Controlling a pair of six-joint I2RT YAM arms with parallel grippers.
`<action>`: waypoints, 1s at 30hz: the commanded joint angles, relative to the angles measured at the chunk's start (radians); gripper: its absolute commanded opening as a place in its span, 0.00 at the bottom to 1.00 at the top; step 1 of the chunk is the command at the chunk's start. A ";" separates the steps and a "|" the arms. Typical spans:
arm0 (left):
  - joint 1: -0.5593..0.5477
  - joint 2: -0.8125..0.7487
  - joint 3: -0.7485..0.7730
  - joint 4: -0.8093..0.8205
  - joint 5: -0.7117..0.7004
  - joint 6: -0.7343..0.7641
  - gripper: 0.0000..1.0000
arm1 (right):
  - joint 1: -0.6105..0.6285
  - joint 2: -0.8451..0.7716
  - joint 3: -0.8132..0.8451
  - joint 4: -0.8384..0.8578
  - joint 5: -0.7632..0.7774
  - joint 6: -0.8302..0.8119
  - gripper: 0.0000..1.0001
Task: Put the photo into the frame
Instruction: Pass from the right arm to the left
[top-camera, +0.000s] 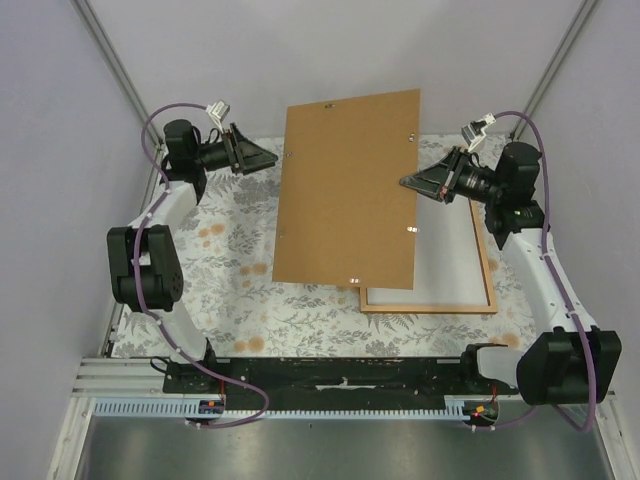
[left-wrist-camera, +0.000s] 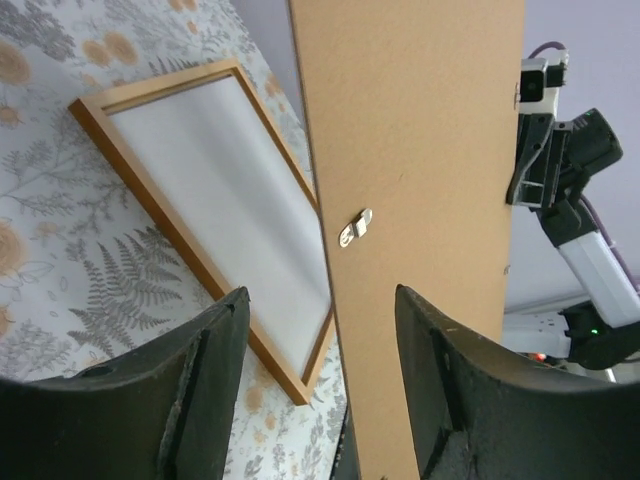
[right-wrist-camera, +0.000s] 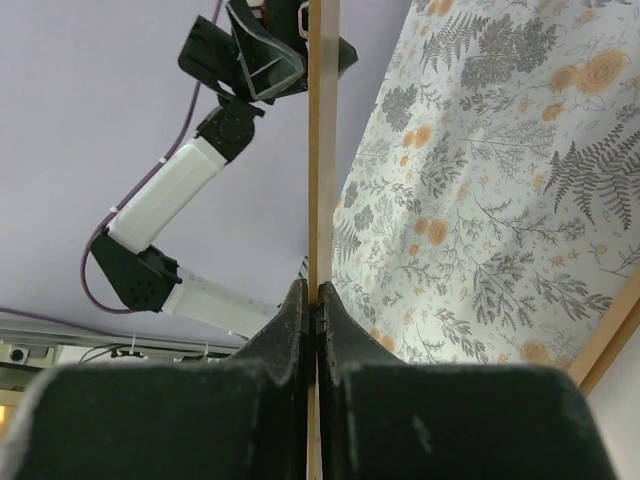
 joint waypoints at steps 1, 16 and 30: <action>-0.009 -0.034 -0.141 0.539 0.063 -0.392 0.66 | -0.009 -0.017 0.031 0.136 -0.112 0.064 0.00; -0.081 -0.014 -0.311 1.268 0.051 -0.984 0.63 | -0.047 0.101 0.028 0.388 -0.176 0.211 0.00; -0.147 -0.072 -0.380 1.233 0.065 -0.964 0.34 | -0.070 0.253 0.106 0.550 -0.280 0.254 0.00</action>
